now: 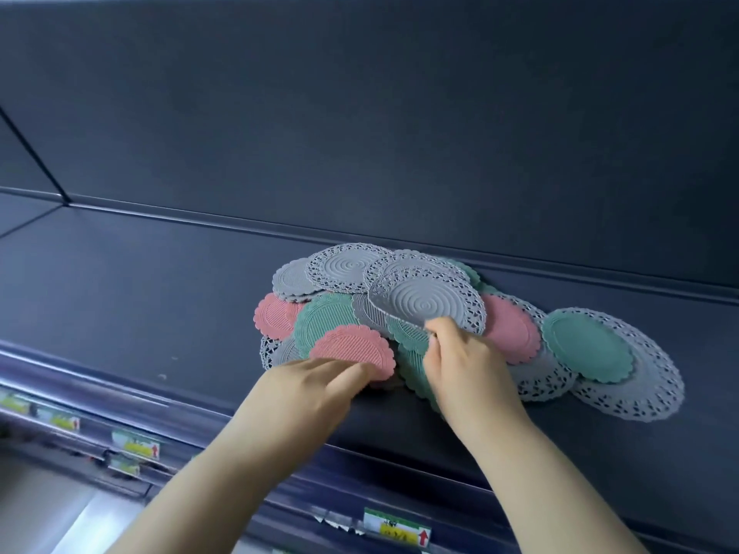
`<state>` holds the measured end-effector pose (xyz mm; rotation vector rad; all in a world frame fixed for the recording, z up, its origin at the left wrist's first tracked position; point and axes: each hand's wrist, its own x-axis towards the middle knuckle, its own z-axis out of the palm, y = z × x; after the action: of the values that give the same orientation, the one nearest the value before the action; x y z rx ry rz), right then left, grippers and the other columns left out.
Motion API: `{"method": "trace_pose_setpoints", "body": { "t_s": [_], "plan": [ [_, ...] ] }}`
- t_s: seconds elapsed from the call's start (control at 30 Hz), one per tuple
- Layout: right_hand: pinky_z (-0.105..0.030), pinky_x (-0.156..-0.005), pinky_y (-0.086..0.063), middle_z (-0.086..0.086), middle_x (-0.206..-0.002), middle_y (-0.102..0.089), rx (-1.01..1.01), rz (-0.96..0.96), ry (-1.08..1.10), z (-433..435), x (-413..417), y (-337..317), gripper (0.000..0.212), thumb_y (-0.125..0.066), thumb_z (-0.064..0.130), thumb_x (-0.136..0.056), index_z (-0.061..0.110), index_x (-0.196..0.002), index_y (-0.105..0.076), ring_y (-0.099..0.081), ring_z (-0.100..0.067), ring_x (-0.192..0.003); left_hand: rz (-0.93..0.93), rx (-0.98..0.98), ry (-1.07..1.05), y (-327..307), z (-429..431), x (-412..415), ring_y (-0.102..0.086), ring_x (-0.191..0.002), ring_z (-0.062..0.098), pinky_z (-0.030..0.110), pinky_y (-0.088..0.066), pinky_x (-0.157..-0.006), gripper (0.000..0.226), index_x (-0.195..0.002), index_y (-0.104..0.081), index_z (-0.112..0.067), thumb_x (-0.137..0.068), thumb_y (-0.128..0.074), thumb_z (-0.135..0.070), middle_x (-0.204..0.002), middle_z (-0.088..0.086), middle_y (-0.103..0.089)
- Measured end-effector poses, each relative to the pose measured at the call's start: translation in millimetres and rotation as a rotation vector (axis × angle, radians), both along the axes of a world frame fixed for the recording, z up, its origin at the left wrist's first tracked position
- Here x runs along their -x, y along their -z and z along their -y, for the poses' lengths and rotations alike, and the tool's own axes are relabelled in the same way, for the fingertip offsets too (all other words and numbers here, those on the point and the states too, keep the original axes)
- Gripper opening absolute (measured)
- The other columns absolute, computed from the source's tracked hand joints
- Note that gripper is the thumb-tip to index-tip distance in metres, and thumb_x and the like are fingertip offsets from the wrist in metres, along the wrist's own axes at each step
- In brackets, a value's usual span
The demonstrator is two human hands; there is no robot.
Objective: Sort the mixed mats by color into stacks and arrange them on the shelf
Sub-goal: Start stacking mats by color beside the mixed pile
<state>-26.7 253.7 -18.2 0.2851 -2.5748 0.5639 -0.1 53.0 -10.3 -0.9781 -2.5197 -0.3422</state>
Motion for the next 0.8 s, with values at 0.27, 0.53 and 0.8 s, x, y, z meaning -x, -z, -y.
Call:
{"method": "trace_pose_setpoints", "body": {
  "t_s": [0.27, 0.53, 0.8],
  "plan": [
    [-0.041, -0.076, -0.055, -0.018, -0.099, -0.07, -0.087, 0.069, 0.016, 5.2, 5.1, -0.6, 0.027, -0.072, -0.004, -0.066, 0.002, -0.092, -0.068, -0.066, -0.03, -0.095, 0.014, 0.071, -0.061, 6.0, 20.8, 16.7, -0.063, -0.082, 0.014, 0.023, -0.052, -0.065, 0.033, -0.097, -0.071, -0.023, -0.078, -0.045, -0.024, -0.096, -0.01, -0.066],
    [-0.03, -0.075, -0.039, -0.009, -0.103, -0.065, 0.025, 0.143, 0.085, 46.8, 5.4, -21.6, 0.031, -0.039, 0.023, -0.097, 0.016, -0.118, -0.06, -0.057, -0.026, -0.095, 0.061, 0.063, -0.04, 8.0, 35.7, 33.3, -0.066, -0.088, 0.01, 0.021, -0.053, -0.048, 0.039, -0.09, -0.071, -0.026, -0.071, -0.049, -0.052, -0.099, -0.014, -0.067],
    [-0.021, -0.047, -0.028, 0.002, -0.049, -0.037, 0.334, 0.214, 0.128, 129.3, 1.1, -33.8, 0.031, -0.042, 0.029, -0.096, 0.019, -0.066, -0.045, -0.033, -0.011, -0.046, 0.062, -0.07, 0.112, -2.6, 101.0, 52.1, -0.067, -0.086, 0.004, 0.019, -0.055, -0.064, 0.031, -0.086, -0.074, -0.027, -0.087, -0.044, -0.034, -0.091, -0.016, -0.071]
  ]
}}
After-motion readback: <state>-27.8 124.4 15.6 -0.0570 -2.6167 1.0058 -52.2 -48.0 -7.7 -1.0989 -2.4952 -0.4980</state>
